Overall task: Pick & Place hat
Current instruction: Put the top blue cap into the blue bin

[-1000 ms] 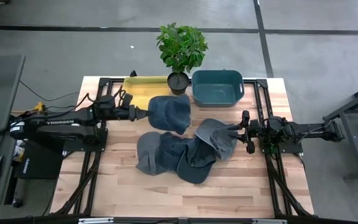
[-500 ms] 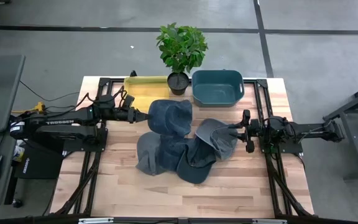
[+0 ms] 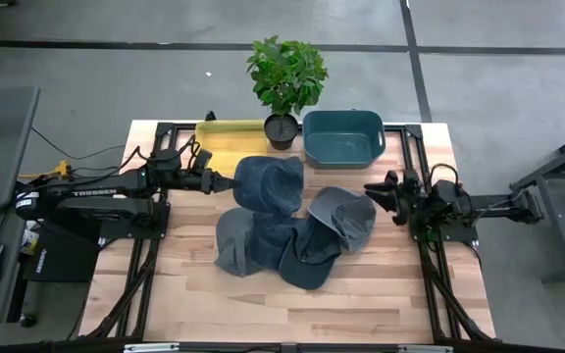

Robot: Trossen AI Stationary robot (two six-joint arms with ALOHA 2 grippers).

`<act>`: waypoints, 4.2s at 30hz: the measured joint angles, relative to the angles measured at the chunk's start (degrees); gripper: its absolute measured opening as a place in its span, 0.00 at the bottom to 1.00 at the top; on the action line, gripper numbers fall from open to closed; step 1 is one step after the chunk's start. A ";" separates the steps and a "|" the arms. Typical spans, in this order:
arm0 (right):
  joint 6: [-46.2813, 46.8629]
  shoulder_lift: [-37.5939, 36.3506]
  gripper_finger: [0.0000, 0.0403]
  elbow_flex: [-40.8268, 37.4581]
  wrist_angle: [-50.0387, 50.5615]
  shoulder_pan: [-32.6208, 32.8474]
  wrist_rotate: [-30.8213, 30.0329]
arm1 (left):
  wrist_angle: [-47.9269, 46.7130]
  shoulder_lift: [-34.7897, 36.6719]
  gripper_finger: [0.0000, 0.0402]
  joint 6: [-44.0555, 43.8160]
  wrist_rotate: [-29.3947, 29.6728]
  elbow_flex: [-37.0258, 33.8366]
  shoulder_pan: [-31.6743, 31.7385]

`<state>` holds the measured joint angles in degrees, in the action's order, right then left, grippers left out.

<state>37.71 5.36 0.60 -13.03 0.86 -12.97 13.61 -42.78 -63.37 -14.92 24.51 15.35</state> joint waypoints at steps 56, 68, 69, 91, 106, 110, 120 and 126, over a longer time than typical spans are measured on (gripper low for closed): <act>25.97 79.42 0.85 33.81 -28.06 -7.00 13.67 | 4.01 -0.48 0.02 5.07 -0.57 0.00 0.00; 22.33 81.42 0.85 43.09 -28.38 -9.92 22.20 | 4.32 -0.48 0.02 5.05 0.27 0.00 -0.01; 22.25 81.42 0.85 43.88 -28.35 -9.91 23.46 | 4.30 -0.48 0.02 4.95 0.73 0.00 -0.01; 21.16 75.22 0.78 47.50 -27.00 -9.19 29.26 | -0.56 -0.46 0.02 5.05 2.66 0.00 -0.02; 19.26 72.77 0.78 47.47 -15.03 -9.60 23.65 | 4.23 -0.50 0.02 5.01 3.30 0.00 0.02; 19.24 72.77 0.78 47.47 -14.11 -9.46 23.38 | 4.96 -0.50 0.02 4.79 3.67 0.00 0.02; 18.83 72.79 0.74 47.47 -13.74 -9.51 21.85 | 6.46 -1.44 0.02 4.61 3.69 0.00 0.00; 18.67 72.79 0.57 47.47 -13.72 -9.51 21.85 | 6.98 -2.58 0.02 4.59 3.67 -0.04 0.00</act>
<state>56.38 78.15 48.07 -26.74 -8.64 8.89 20.60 -45.37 -58.78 -11.25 24.47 15.35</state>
